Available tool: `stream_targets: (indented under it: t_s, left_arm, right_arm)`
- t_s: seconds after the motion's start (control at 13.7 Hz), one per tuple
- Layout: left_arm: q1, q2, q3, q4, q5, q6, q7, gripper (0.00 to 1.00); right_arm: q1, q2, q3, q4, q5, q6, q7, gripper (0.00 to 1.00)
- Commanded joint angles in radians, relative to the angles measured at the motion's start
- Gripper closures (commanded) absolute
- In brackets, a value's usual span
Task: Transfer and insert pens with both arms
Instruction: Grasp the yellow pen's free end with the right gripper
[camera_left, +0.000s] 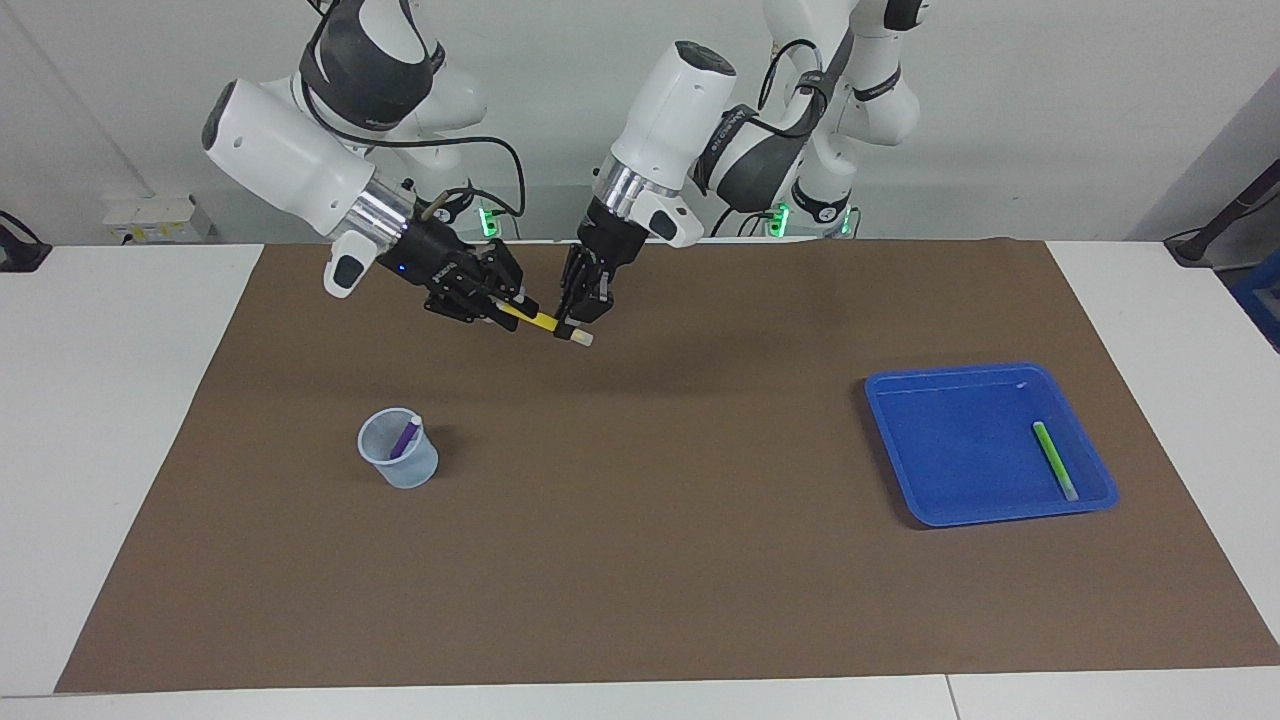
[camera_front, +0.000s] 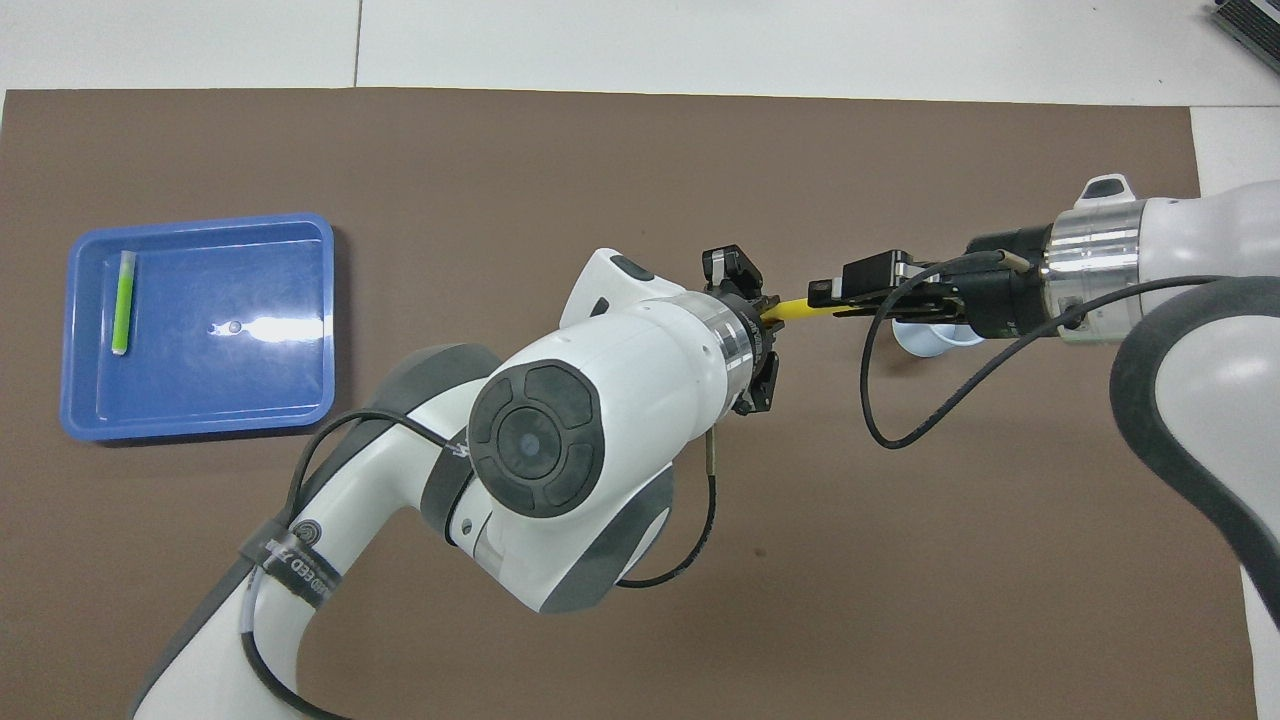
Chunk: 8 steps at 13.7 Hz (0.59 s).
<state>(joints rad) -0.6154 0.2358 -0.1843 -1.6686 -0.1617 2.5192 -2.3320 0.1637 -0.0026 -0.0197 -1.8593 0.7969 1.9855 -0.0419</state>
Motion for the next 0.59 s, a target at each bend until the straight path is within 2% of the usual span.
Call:
stream_targets:
  t_s: [0.0, 0.15, 0.37, 0.51]
  left_arm:
    - [-0.014, 0.011, 0.011, 0.015, 0.017, 0.012, -0.009, 1.00]
    - [-0.014, 0.011, 0.011, 0.016, 0.017, 0.012, -0.009, 1.00]
    - [-0.014, 0.011, 0.011, 0.016, 0.019, 0.012, -0.009, 1.00]
    - [-0.015, 0.011, 0.011, 0.016, 0.030, 0.013, -0.009, 1.00]
  right_arm:
    - [-0.003, 0.006, 0.006, 0.011, -0.015, 0.004, 0.013, 0.71]
    - [-0.003, 0.006, 0.006, 0.011, -0.015, 0.004, 0.011, 0.80]
    - [-0.003, 0.006, 0.006, 0.011, -0.015, 0.004, 0.011, 0.99]
    - [-0.003, 0.006, 0.006, 0.011, -0.015, 0.004, 0.010, 1.00]
